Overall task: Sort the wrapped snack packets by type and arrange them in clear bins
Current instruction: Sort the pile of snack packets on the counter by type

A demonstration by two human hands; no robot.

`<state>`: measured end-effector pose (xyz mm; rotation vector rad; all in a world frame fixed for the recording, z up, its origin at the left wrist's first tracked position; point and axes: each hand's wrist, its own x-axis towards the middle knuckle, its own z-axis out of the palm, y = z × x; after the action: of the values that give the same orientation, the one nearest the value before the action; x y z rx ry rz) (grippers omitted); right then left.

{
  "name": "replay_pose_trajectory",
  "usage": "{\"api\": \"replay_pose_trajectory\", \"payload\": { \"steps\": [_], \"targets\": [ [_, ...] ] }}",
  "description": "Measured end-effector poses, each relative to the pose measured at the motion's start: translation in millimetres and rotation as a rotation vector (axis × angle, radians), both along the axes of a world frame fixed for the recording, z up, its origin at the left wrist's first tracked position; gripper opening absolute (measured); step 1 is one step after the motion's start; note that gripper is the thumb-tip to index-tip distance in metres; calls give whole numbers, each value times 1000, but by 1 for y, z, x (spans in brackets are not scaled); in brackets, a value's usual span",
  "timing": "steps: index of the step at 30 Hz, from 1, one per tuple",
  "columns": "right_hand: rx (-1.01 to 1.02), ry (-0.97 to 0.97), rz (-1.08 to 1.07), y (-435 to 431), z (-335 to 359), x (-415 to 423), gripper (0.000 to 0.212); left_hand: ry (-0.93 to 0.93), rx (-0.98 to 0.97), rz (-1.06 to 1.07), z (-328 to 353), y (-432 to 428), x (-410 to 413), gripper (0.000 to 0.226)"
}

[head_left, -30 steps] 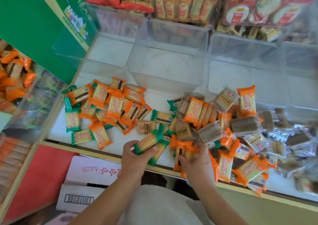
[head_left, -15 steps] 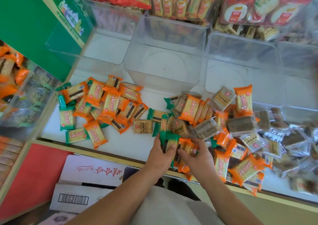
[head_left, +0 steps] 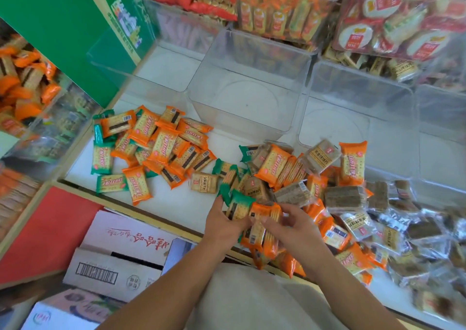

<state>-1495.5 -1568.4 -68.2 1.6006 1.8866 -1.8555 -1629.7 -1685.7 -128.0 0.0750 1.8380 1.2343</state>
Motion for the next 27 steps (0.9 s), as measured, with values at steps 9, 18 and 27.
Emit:
{"api": "replay_pose_trajectory", "payload": {
  "steps": [9,18,27],
  "targets": [
    [89,-3,111,-3,8,-47,47,154,-68,80,13,4,-52,57],
    [623,-382,907,-15,-14,-74,61,106,-223,-62,-10,-38,-84,71],
    [498,-334,966,8,-4,-83,65,46,-210,-121,-19,-51,-83,32]
  ]
}}
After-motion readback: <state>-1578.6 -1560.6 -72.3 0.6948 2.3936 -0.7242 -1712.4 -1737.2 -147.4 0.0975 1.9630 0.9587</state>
